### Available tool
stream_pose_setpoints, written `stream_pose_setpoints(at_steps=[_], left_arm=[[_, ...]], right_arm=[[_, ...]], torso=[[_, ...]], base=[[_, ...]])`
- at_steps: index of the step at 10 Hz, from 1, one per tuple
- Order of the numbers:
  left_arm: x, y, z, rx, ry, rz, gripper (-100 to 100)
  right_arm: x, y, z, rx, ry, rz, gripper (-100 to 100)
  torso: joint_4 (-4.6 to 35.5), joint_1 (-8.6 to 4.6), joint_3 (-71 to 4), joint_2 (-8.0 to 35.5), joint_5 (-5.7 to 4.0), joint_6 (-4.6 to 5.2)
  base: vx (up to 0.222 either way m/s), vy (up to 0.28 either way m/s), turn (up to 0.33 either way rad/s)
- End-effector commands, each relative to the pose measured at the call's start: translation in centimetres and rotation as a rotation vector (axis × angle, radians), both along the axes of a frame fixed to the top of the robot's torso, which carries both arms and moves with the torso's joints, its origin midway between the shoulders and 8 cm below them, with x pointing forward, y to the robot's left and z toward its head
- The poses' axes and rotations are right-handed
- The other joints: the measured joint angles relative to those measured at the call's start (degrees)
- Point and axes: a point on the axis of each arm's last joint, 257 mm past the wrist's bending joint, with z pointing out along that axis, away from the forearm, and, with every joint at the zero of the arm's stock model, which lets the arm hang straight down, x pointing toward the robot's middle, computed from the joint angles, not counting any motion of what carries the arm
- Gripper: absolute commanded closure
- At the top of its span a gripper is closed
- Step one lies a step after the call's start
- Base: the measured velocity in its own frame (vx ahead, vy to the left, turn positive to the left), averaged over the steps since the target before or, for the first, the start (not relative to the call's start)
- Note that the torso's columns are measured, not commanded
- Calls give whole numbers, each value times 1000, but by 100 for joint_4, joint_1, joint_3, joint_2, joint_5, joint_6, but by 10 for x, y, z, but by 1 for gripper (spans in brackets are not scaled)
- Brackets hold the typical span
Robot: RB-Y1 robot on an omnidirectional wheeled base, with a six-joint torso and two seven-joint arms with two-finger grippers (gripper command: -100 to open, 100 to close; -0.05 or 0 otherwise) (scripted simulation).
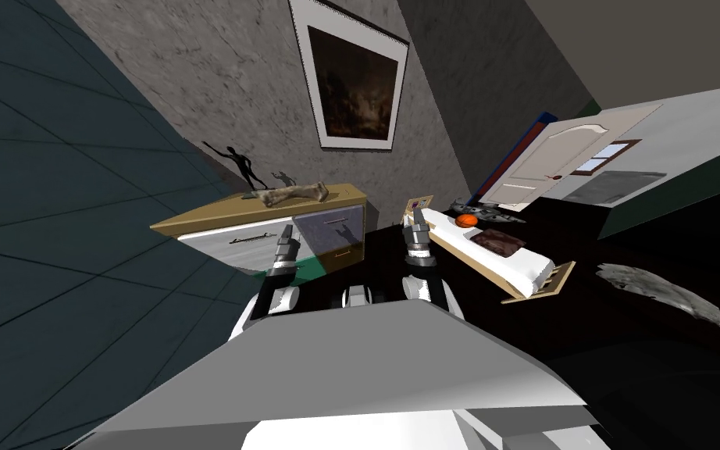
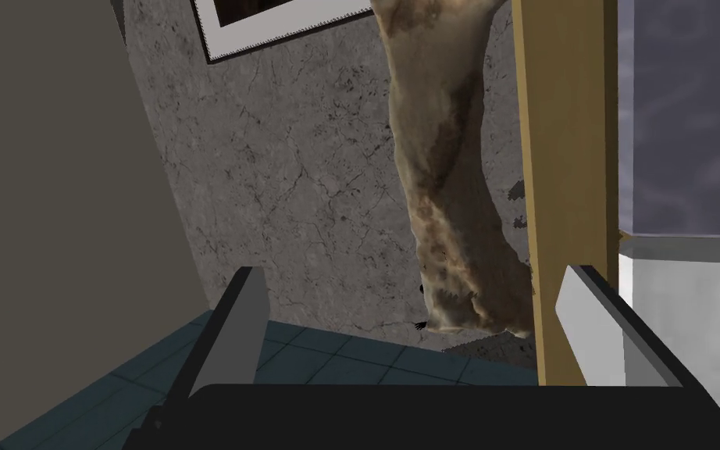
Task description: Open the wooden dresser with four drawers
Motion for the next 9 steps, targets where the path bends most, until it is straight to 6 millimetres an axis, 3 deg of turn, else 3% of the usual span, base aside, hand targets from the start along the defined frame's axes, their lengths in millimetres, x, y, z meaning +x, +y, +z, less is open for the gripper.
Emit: stream_pose_setpoints(at_steps=[1,9], left_arm=[[7,7,-17,-2,34,12,-100],[27,37,-89,-47,169,73,-100]], right_arm=[[0,0,0,0,0,0,0],[0,0,0,0,0,0,0]], torso=[[0,-5,-1,-1,-1,1],[0,-6,0,1,-2,0]], base=[[94,-71,23],[116,-87,35]])
